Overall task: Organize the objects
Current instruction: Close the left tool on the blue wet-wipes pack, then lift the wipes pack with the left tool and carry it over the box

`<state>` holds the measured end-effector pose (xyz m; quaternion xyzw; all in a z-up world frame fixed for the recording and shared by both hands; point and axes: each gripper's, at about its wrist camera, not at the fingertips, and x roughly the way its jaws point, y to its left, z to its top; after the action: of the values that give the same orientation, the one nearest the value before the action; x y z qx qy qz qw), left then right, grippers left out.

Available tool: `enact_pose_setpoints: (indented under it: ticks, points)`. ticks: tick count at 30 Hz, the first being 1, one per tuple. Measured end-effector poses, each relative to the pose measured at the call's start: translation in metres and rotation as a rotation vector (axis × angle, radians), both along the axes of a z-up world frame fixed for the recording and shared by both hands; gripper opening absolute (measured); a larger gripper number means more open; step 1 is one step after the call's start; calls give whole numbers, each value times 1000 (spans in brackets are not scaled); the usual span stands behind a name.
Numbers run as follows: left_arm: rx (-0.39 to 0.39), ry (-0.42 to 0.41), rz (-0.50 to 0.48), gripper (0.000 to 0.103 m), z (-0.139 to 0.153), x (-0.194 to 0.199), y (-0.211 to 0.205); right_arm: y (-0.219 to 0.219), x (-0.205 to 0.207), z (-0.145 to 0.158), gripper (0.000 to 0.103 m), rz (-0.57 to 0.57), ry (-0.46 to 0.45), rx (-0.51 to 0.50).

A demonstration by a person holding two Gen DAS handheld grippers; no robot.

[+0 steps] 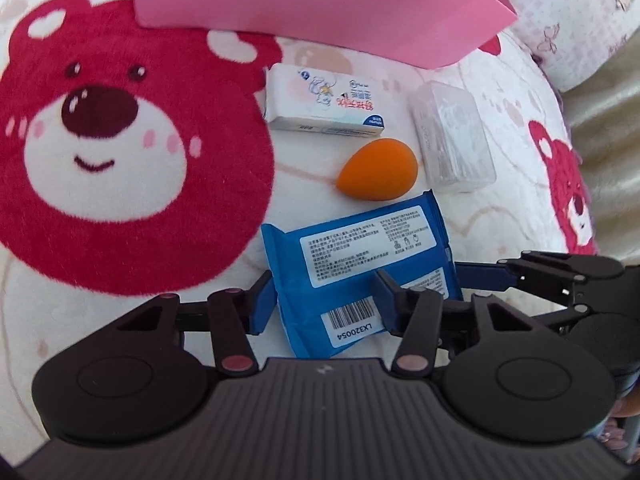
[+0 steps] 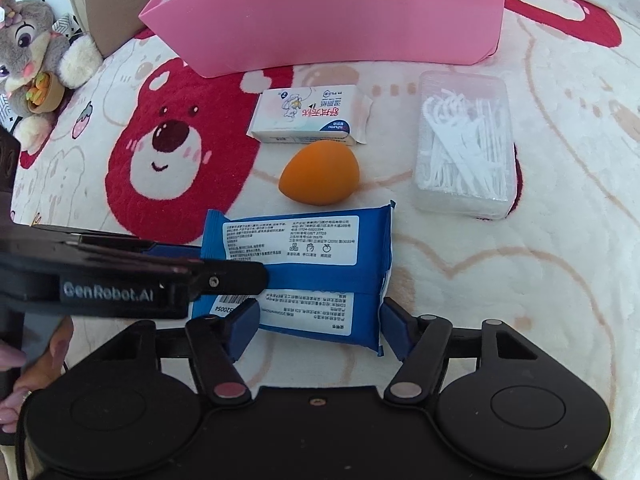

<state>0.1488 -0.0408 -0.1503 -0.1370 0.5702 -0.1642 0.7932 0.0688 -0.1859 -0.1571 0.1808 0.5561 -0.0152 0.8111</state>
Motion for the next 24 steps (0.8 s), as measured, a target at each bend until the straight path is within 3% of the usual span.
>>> enact_pose_setpoints:
  ticks: [5,7,11,15,20,24]
  points:
    - [7,-9,6,51,-1,1,2,-5,-1,1,69,-35,3,4]
    - [-12,12,23,51,-3,2,7,-10,-2,-1,74,-62,15,3]
    - [-52,55,56,45,-6,3,17,-14,-2,-2,74,-89,10,23]
    - [-88,77,82,40,-10,4,21,-17,0,-2,53,-94,-11,51]
    - [-138,88,97,31,-12,3,23,-25,-1,-6,47,-150,-16,78]
    - [-146,88,105,29,-14,2,24,-19,0,-5,47,-122,-18,44]
